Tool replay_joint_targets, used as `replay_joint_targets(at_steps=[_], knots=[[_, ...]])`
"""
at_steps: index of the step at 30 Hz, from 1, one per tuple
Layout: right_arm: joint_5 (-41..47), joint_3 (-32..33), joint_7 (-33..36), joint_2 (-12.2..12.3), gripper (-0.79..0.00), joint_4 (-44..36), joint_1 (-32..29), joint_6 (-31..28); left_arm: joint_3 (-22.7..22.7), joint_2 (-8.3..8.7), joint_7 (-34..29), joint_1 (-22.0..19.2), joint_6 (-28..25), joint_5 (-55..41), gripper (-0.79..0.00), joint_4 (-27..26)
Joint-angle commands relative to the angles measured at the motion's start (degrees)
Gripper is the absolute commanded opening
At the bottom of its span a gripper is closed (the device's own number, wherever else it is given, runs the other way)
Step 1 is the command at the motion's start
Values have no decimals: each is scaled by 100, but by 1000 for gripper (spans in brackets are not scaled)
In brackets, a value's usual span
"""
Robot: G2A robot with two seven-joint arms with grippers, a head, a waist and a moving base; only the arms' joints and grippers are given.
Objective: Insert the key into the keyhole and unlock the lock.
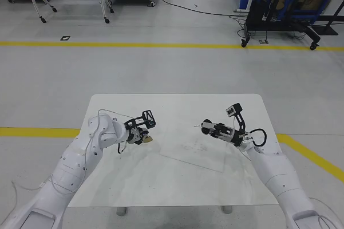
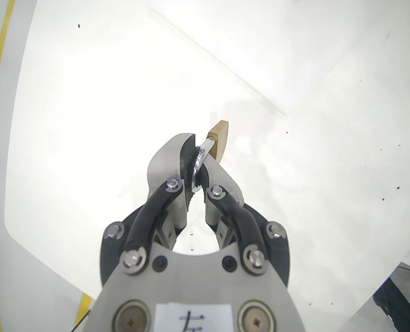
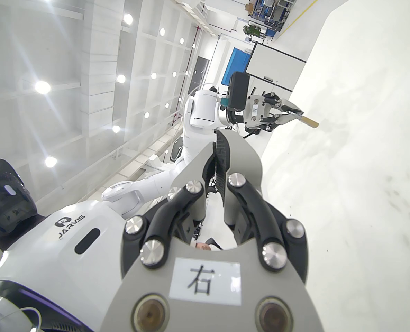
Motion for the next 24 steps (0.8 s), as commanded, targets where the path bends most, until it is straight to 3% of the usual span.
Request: replay_joint_targets(at_steps=[1,3,5,9,17,20,24], knots=[[0,0,0,0,-785,0,0,0,0,0,0,0,0,0,-785,0],[0,0,0,0,-785,0,0,0,0,0,0,0,0,0,-785,0],[0,0,0,0,-785,0,0,0,-94,-4,422,110,7,-386,-785,99],[234,-136,-525,-74,-785,-254,-110,280,-285,-65,1022,44,-224,-1843,-785,844],[1212,-578,-799,-353,-785,354,259,728,148,-454,759,-544,-329,-4867,-785,2388],[1213,-622,-776,-376,-785,436,313,737,257,-540,678,-828,-317,-4987,-785,2643],[1213,-622,-776,-376,-785,436,313,737,257,-540,678,-828,-317,-4987,-785,2643]])
